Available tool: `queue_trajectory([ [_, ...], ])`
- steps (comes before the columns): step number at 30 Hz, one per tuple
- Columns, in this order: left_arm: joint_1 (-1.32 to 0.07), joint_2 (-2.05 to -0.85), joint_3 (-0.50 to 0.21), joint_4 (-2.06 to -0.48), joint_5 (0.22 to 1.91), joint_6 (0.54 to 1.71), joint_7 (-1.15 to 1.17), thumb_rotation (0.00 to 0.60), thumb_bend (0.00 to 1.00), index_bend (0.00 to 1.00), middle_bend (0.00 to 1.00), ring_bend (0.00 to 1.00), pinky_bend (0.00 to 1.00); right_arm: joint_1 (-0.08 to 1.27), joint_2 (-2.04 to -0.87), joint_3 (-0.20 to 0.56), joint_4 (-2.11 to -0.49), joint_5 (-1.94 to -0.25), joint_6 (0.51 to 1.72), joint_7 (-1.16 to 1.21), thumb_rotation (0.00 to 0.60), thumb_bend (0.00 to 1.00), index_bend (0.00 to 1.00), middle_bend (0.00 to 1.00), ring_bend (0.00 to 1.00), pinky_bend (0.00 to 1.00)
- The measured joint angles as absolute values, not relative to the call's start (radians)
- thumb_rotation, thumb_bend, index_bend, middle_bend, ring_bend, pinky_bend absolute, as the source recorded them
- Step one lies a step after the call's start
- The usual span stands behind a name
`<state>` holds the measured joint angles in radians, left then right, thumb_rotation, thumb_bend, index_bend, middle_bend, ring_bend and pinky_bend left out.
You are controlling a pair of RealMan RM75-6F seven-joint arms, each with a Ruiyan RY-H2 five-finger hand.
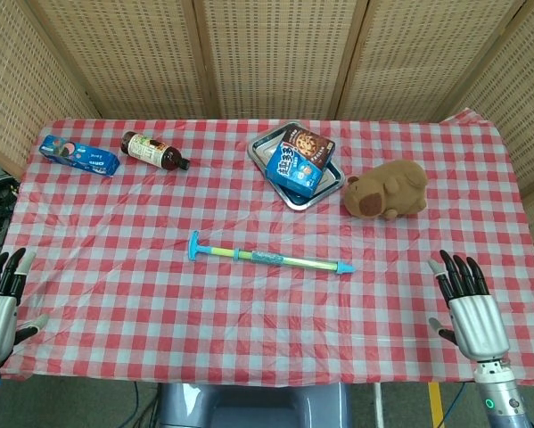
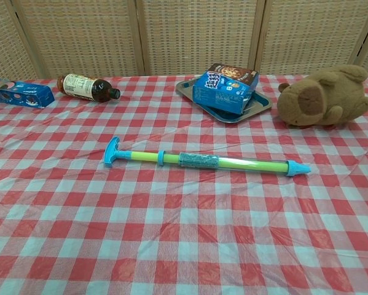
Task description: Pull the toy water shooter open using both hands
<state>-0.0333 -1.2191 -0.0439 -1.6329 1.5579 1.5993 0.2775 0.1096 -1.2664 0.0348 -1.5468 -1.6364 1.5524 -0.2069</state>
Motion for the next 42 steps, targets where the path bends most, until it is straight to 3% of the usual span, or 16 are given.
queue_trajectory([
  [15, -0.03, -1.221, -0.04, -1.644, 1.574, 1.614, 0.276, 0.6, 0.0, 0.0, 0.0, 0.0, 0.0, 0.107, -1.263, 0.036, -1.546, -1.64, 1.555, -0.198, 0.6, 0.0, 0.0, 0.0, 0.0, 0.0],
  [20, -0.027, -1.225, -0.045, -1.651, 1.6, 1.646, 0.266, 0.6, 0.01, 0.05, 0.0, 0.01, 0.04, 0.107, -1.264, 0.037, -1.541, -1.648, 1.562, -0.187, 0.6, 0.0, 0.0, 0.0, 0.0, 0.0],
  [21, -0.028, -1.229, -0.05, -1.651, 1.601, 1.648, 0.267, 0.6, 0.03, 0.08, 0.04, 0.07, 0.12, 0.107, -1.265, 0.037, -1.54, -1.646, 1.56, -0.186, 0.6, 0.0, 0.0, 0.0, 0.0, 0.0],
  [24, -0.041, -1.243, -0.07, -1.648, 1.595, 1.645, 0.267, 0.6, 0.12, 0.17, 0.29, 0.33, 0.38, 0.109, -1.266, 0.04, -1.538, -1.636, 1.551, -0.185, 0.6, 0.0, 0.0, 0.0, 0.0, 0.0],
  [29, -0.08, -1.256, -0.097, -1.656, 1.577, 1.596, 0.285, 0.6, 0.13, 0.23, 0.58, 0.57, 0.55, 0.116, -1.271, 0.051, -1.533, -1.619, 1.539, -0.184, 0.6, 0.01, 0.0, 0.0, 0.0, 0.0],
  [31, -0.116, -1.259, -0.12, -1.679, 1.554, 1.545, 0.313, 0.6, 0.14, 0.3, 0.75, 0.71, 0.64, 0.121, -1.276, 0.059, -1.527, -1.61, 1.532, -0.182, 0.6, 0.01, 0.0, 0.0, 0.0, 0.0],
  [36, -0.209, -1.264, -0.18, -1.749, 1.457, 1.419, 0.406, 0.6, 0.17, 0.42, 0.9, 0.83, 0.74, 0.126, -1.284, 0.073, -1.512, -1.593, 1.531, -0.168, 0.6, 0.01, 0.0, 0.0, 0.0, 0.0],
  [42, -0.328, -1.301, -0.246, -1.79, 1.298, 1.281, 0.547, 0.6, 0.22, 0.48, 0.92, 0.86, 0.76, 0.132, -1.286, 0.088, -1.492, -1.572, 1.526, -0.159, 0.6, 0.01, 0.0, 0.0, 0.0, 0.0],
])
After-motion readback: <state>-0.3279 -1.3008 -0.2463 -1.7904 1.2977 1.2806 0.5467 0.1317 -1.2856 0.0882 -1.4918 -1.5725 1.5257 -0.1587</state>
